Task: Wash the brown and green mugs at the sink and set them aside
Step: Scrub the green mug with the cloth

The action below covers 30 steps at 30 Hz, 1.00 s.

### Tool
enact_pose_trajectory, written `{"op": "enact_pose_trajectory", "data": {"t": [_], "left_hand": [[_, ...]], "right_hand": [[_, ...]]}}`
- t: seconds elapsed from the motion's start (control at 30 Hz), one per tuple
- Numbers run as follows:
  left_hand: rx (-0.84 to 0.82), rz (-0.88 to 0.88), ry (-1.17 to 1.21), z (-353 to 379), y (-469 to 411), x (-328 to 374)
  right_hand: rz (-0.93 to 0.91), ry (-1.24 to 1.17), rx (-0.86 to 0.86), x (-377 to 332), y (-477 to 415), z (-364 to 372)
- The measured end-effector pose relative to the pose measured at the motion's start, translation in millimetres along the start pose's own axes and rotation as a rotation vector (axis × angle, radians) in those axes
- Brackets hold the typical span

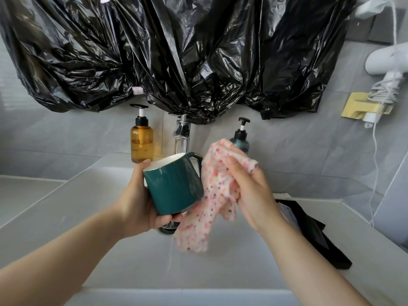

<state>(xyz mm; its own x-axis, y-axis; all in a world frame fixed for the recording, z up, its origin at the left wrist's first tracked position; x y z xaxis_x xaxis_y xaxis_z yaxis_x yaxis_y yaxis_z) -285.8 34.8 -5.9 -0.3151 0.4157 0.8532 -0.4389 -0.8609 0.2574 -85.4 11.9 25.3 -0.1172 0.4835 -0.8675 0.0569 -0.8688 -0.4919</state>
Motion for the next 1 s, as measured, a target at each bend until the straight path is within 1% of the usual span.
{"op": "enact_pose_trajectory", "data": {"t": [0.07, 0.1, 0.23, 0.3, 0.43, 0.57, 0.63, 0.67, 0.77, 0.8, 0.87, 0.9, 1.0], "left_hand": [[-0.05, -0.006, -0.017, -0.2, 0.5, -0.9], [-0.083, -0.008, -0.023, 0.2, 1.1, -0.9], [-0.303, 0.028, -0.012, 9.8, 8.5, 3.0], [-0.361, 0.077, -0.035, 14.3, 12.1, 4.0], [-0.337, 0.106, -0.032, 16.0, 13.4, 3.8], [-0.291, 0.121, -0.071, 16.7, 13.6, 4.4], [-0.239, 0.145, -0.057, 16.6, 12.7, 4.3], [-0.223, 0.151, -0.053, 15.9, 11.8, 4.3], [-0.213, 0.148, -0.108, 15.5, 9.8, 1.9], [-0.221, 0.143, -0.124, 15.5, 9.4, 0.4], [-0.241, 0.134, -0.157, 15.0, 8.7, -2.3], [-0.247, 0.137, -0.171, 14.8, 8.4, -3.0], [-0.246, 0.152, -0.172, 14.3, 7.6, -2.7]], "right_hand": [[-0.041, 0.105, -0.068, -0.8, 4.1, 8.7], [-0.062, 0.138, -0.074, -1.4, 4.6, 11.5], [-0.083, 0.144, 0.01, -2.7, 2.1, 10.0], [-0.081, 0.121, 0.053, -3.6, 2.0, 9.1], [-0.054, 0.038, 0.085, -2.4, 4.7, 11.8], [0.054, -0.26, 0.052, -4.7, 13.1, 15.5], [0.052, -0.314, 0.026, -9.5, 14.6, 15.8], [0.02, -0.256, 0.041, -9.7, 13.5, 16.2], [-0.133, 0.15, 0.173, -7.3, 8.9, 20.1], [-0.169, 0.222, 0.197, -7.0, 7.9, 23.2], [-0.21, 0.255, 0.179, -6.6, 7.6, 30.3], [-0.205, 0.229, 0.152, -6.5, 8.2, 34.0], [-0.12, 0.089, 0.073, -1.4, 10.5, 44.0]]}}
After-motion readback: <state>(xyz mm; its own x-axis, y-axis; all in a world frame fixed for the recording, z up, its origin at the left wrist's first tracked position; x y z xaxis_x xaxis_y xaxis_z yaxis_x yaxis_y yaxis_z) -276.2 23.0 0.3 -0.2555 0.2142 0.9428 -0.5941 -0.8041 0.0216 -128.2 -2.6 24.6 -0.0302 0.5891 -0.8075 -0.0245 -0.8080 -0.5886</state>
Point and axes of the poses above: each hand's wrist, its own y-axis away from the middle knuckle, its own z-axis out of the palm, x = y × z, the point moved 2 cm from there along -y, towards the middle knuckle, and after that the axes turned 2 degrees about -x, right-handed, at the moved point
